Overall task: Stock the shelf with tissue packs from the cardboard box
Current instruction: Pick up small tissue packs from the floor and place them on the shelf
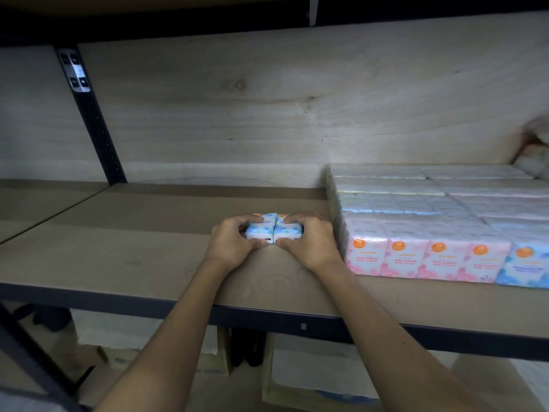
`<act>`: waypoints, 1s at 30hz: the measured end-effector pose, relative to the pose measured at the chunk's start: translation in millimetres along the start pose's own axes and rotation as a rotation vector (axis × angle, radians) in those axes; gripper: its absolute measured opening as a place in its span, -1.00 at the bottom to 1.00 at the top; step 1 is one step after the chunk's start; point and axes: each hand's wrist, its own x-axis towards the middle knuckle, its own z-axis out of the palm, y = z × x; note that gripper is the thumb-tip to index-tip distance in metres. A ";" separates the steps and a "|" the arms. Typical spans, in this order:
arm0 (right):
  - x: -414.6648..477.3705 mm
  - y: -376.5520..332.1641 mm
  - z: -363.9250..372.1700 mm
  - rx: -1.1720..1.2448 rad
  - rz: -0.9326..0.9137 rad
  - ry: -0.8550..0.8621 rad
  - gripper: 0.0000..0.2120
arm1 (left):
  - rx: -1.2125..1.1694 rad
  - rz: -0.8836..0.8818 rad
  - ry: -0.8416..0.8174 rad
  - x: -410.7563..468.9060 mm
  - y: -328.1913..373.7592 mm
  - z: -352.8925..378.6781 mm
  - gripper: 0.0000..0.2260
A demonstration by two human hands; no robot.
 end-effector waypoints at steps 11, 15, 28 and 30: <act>-27.1 -9.0 -14.3 -0.023 0.010 -0.046 -0.57 | 0.028 -0.002 -0.010 -26.9 9.2 -7.2 -0.52; -50.2 -15.1 -27.1 -0.064 0.005 -0.083 -0.60 | 0.071 0.007 -0.027 -52.9 15.1 -11.1 -0.49; -169.0 -31.6 -68.0 -0.063 -0.108 -0.136 -0.67 | 0.134 0.160 -0.005 -183.1 54.9 -4.8 -0.59; -188.3 -28.6 -71.1 -0.091 -0.154 -0.088 -0.71 | 0.142 0.204 0.006 -203.6 53.8 1.7 -0.60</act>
